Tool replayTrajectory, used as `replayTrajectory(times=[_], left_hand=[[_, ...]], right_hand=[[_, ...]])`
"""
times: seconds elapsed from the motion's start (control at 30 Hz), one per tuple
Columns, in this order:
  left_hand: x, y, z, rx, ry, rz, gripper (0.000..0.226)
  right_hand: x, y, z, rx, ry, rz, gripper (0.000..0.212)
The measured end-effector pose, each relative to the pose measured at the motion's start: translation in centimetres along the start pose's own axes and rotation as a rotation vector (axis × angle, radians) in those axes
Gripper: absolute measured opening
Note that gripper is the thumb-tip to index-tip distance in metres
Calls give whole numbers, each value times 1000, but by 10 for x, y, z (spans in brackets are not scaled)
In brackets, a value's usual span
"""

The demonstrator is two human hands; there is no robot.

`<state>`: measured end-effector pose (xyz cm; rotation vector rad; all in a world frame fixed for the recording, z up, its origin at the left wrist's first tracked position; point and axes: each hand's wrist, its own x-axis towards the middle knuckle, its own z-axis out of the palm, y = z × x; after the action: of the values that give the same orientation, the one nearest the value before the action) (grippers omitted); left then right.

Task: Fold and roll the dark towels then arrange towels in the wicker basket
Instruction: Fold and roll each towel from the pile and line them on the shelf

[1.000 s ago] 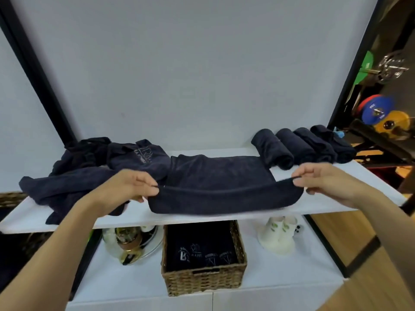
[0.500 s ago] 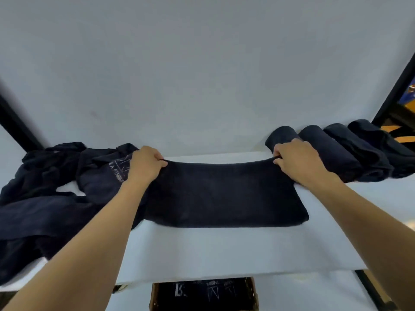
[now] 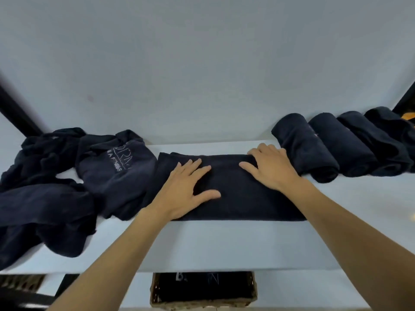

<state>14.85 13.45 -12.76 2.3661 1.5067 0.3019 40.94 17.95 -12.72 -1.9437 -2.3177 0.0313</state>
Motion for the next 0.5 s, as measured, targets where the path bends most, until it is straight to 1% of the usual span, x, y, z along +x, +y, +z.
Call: replayTrajectory(times=[0.03, 0.07, 0.1, 0.17, 0.23, 0.27, 0.37, 0.43, 0.5], left_hand=[[-16, 1, -2, -4, -17, 55, 91], [-31, -3, -3, 42, -11, 108, 87], [-43, -11, -4, 117, 26, 157, 77], [-53, -33, -8, 345, 143, 245, 57], [-44, -48, -16, 526, 247, 277, 46], [-37, -50, -22, 593, 282, 277, 41], [-9, -40, -49, 663, 395, 230, 34], [13, -30, -61, 613, 445, 107, 33], [34, -26, -62, 530, 452, -51, 31]], right_hand=[[0, 0, -5, -1, -23, 7, 56], [0, 0, -12, 15, -58, 24, 56], [-1, 0, -19, 37, -103, 42, 54], [-6, -2, -37, 78, -198, 73, 46], [-15, -7, -56, 145, -279, 103, 36], [-21, -10, -65, 187, -314, 124, 34], [-53, -15, -91, 311, -378, 198, 37], [-80, -19, -96, 434, -352, 267, 36], [-106, -26, -90, 593, -294, 350, 40]])
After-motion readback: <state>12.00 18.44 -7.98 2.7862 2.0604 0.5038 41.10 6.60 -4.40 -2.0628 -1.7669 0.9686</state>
